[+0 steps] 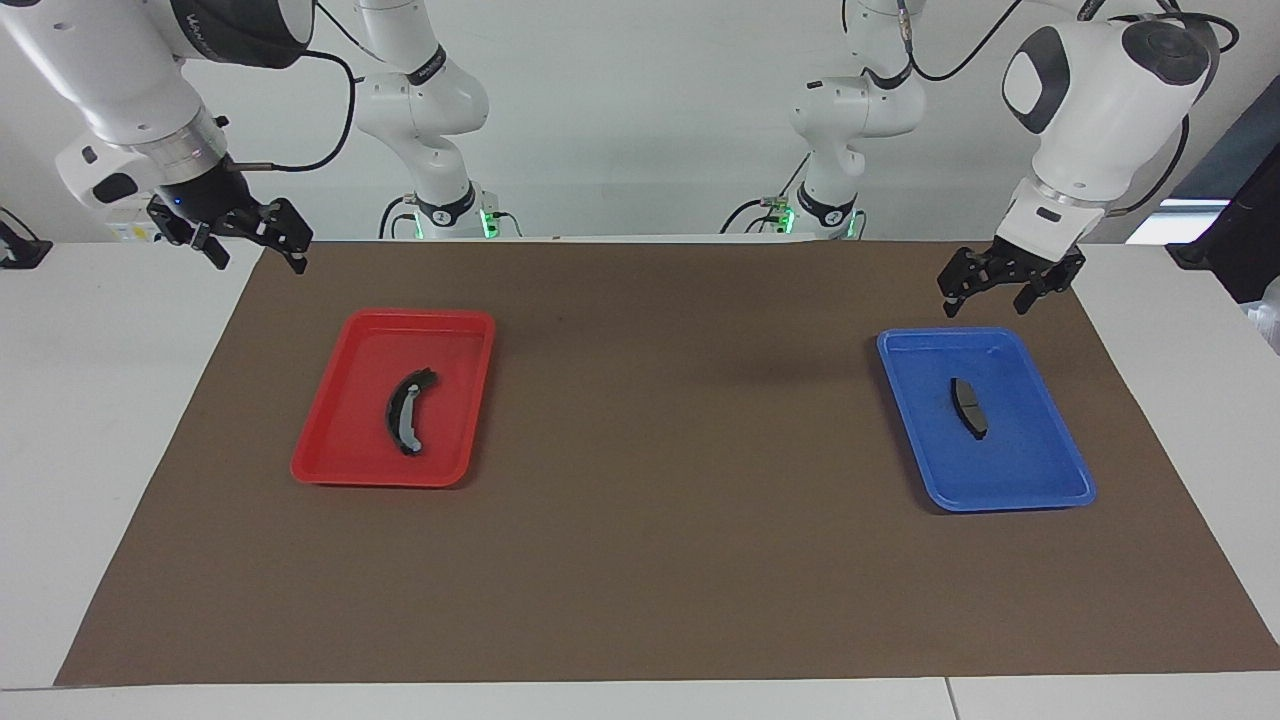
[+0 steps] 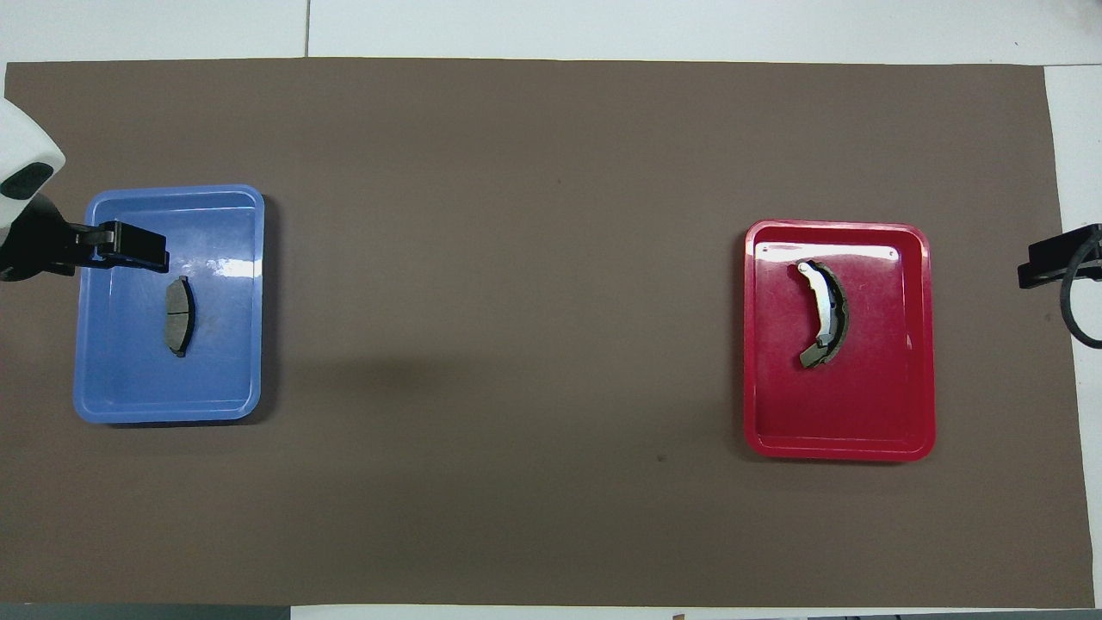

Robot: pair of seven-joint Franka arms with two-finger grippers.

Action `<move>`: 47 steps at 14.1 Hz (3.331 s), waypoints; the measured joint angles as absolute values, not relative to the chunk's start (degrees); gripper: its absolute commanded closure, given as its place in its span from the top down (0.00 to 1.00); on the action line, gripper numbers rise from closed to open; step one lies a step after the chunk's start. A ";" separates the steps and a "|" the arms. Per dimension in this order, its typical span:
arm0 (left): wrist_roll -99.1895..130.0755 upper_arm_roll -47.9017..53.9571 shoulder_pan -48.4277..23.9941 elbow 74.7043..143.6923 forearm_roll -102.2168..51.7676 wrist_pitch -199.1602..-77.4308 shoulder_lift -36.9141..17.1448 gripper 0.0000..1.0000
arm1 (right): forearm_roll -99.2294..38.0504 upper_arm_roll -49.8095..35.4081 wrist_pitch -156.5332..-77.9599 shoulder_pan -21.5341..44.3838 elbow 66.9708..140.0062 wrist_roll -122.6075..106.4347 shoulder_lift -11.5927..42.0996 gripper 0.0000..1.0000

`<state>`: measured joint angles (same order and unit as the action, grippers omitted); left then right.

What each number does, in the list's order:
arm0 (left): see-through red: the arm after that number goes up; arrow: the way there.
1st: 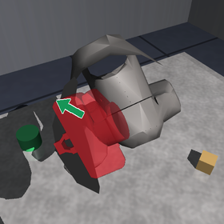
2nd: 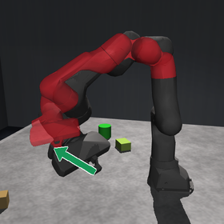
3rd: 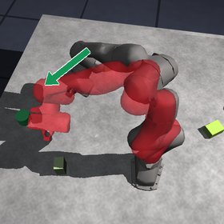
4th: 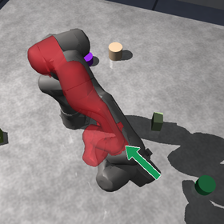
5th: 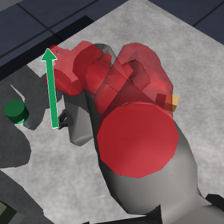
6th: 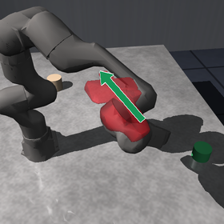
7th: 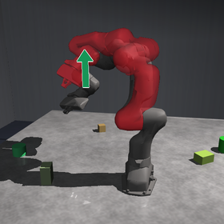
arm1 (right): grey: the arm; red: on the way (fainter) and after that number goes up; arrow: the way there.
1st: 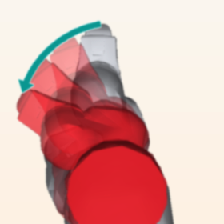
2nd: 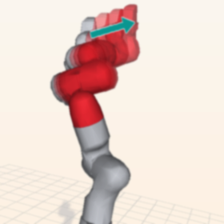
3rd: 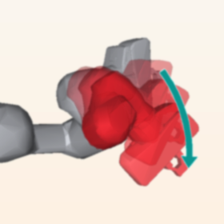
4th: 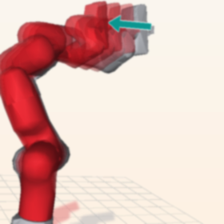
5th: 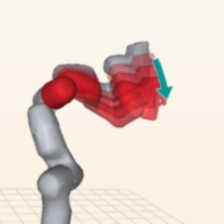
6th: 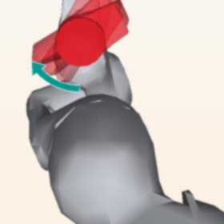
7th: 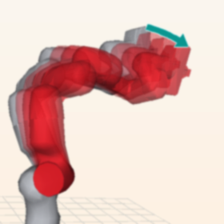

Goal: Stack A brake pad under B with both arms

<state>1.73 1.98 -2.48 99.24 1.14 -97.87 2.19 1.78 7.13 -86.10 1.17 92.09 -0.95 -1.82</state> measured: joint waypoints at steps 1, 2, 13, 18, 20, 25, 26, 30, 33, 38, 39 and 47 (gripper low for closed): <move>1.94 1.95 -2.47 98.19 1.14 -96.60 2.16 1.00 | 1.78 7.13 -86.10 1.17 92.09 -0.95 -1.82 1.00; 2.11 1.93 -2.44 97.19 1.14 -95.24 2.12 1.00 | 1.78 7.13 -86.10 1.17 92.09 -0.95 -1.82 1.00; 2.18 1.83 -2.08 96.46 1.14 -93.84 1.90 1.00 | 1.63 7.07 -88.78 2.11 92.97 -0.99 -1.92 1.00; 2.18 1.76 -1.98 96.47 1.14 -93.84 1.89 1.00 | 1.44 7.03 -104.91 4.62 108.24 -0.99 -5.16 1.00; 2.18 1.67 -1.89 96.46 1.14 -94.01 1.88 1.00 | 0.53 7.01 -109.77 5.45 114.01 -0.99 -5.09 1.00; -0.03 1.41 -0.13 99.28 1.15 -99.21 1.60 1.00 | -1.88 7.01 -129.24 5.89 125.68 -3.10 1.32 1.00; -1.12 1.40 0.65 101.07 1.15 -101.82 1.45 1.00 | -1.89 7.01 -133.12 6.10 127.40 -3.22 2.99 1.00; -5.05 1.29 4.33 109.58 1.14 -114.56 -0.60 1.00 | -1.89 7.01 -137.59 6.44 129.57 -3.43 7.75 0.86; -7.39 1.25 6.61 112.57 1.14 -122.25 -4.93 1.00 | -1.90 7.01 -137.98 6.44 129.57 -4.24 8.65 0.66; -8.73 1.23 8.16 116.88 1.15 -132.33 -11.10 0.92 | -1.92 6.98 -137.95 7.31 129.47 -4.49 8.66 0.12; -8.73 1.23 8.23 117.70 1.15 -133.45 -11.70 0.90 | -1.92 6.98 -137.59 7.33 129.26 -4.50 8.68 0.12; -8.76 1.22 8.88 124.23 1.15 -138.05 -12.21 0.37 | -1.93 6.96 -114.75 8.57 109.40 -4.50 9.05 0.12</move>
<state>-8.76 1.22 8.88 124.23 1.15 -138.05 -12.21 -1.93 6.96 -114.75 8.57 109.40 -4.50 9.05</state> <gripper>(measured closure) 0.304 0.577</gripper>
